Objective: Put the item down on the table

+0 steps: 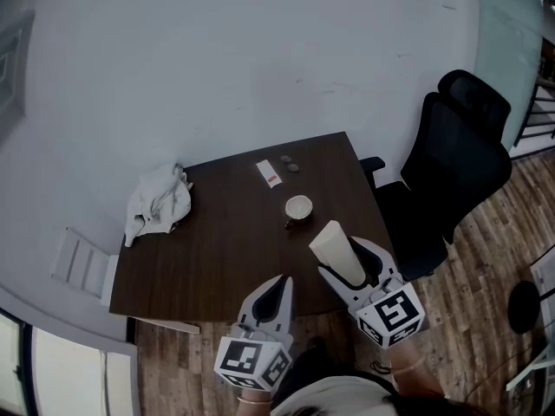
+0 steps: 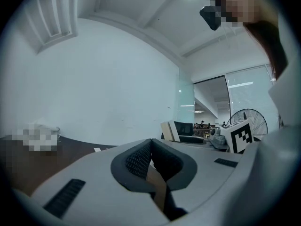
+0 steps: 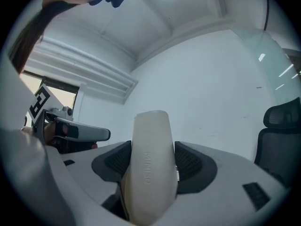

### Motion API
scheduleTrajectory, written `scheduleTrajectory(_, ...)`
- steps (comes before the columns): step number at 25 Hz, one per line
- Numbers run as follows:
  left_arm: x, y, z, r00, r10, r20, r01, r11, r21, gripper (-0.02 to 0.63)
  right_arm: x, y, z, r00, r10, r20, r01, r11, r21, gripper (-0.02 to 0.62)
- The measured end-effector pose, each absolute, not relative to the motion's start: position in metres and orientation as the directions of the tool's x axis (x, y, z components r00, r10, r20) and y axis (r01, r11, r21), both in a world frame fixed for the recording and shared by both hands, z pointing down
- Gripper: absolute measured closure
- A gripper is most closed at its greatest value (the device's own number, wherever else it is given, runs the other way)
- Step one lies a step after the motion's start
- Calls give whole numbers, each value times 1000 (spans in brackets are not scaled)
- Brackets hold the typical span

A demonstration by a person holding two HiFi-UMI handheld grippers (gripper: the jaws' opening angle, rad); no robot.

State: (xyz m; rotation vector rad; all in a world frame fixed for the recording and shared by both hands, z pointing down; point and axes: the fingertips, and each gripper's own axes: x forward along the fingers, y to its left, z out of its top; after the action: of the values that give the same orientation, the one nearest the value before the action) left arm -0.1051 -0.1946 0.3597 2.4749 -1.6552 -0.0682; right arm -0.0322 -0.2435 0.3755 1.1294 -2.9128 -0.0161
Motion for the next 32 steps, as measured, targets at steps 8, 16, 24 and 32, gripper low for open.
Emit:
scheduleTrajectory(8, -126, -220, 362, 407, -912, 51, -904, -394, 169, 588, -58, -273, 393, -734, -676, 64, -675, 736, 42, 302)
scheduleTrajectory(16, -145, -236, 367, 416, -907, 57, -900, -402, 168, 588, -78, -293, 427, -731, -666, 148, -665, 744, 66, 302)
scheduleTrajectory(24, -156, -248, 373, 438, -897, 59, -890, -423, 170, 588, -93, -310, 460, -718, -659, 226, -659, 747, 85, 302)
scheduleTrajectory(32, -160, -257, 374, 453, -889, 65, -882, -437, 175, 588, -98, -325, 499, -686, -652, 323, -652, 748, 125, 302)
